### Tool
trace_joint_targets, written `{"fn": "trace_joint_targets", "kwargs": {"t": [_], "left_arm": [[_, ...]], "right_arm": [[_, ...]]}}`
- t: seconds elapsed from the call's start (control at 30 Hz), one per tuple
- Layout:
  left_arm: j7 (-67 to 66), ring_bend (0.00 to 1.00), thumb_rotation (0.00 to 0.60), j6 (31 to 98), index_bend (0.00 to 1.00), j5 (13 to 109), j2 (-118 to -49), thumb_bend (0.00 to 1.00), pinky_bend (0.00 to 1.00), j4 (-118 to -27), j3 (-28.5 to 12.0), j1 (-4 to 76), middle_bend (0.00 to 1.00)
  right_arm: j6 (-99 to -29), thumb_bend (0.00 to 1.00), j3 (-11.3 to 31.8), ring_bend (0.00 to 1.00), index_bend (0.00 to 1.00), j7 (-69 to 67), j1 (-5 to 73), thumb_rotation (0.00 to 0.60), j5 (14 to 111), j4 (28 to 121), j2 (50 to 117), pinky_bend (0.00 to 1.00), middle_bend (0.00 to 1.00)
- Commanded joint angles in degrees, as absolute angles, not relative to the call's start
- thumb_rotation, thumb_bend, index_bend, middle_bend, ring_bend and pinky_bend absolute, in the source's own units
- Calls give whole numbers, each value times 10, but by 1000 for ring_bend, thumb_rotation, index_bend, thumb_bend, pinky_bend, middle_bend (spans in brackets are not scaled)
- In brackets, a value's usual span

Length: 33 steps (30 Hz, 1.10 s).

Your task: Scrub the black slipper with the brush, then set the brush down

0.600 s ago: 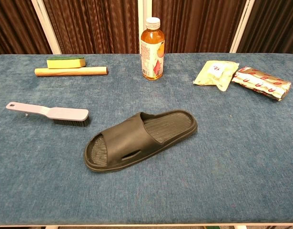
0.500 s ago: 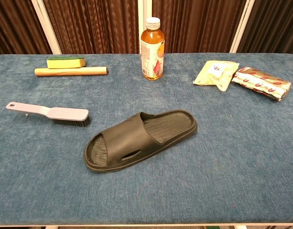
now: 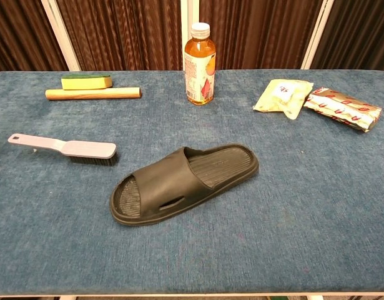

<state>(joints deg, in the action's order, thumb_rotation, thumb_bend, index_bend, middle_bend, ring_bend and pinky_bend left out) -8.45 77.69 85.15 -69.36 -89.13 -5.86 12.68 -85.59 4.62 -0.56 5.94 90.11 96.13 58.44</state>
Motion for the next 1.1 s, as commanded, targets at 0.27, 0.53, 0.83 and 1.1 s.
{"fn": "trace_joint_targets", "kwargs": {"t": [0.27,0.53,0.83,1.1], "left_arm": [[-162,145,600,474,296,701,-744,0,228,-842,-103,316,250],[-260,226,600,426,364,563,-802,0,283,-791,-86,365,336],[-318,344,600,445,456,472,-822,27,378,-797,-65,386,453],[-320,403,600,447,527,446,-838,59,450,-779,-56,403,530]], "right_arm": [[-858,117,46,20,66,-15,61,600,904,956,579,37,164],[-863,120,43,20,66,-31,55,600,897,942,580,36,164],[-868,116,40,20,66,-38,49,600,893,933,585,36,164],[-872,118,38,20,66,-39,45,600,891,933,584,35,164]]}}
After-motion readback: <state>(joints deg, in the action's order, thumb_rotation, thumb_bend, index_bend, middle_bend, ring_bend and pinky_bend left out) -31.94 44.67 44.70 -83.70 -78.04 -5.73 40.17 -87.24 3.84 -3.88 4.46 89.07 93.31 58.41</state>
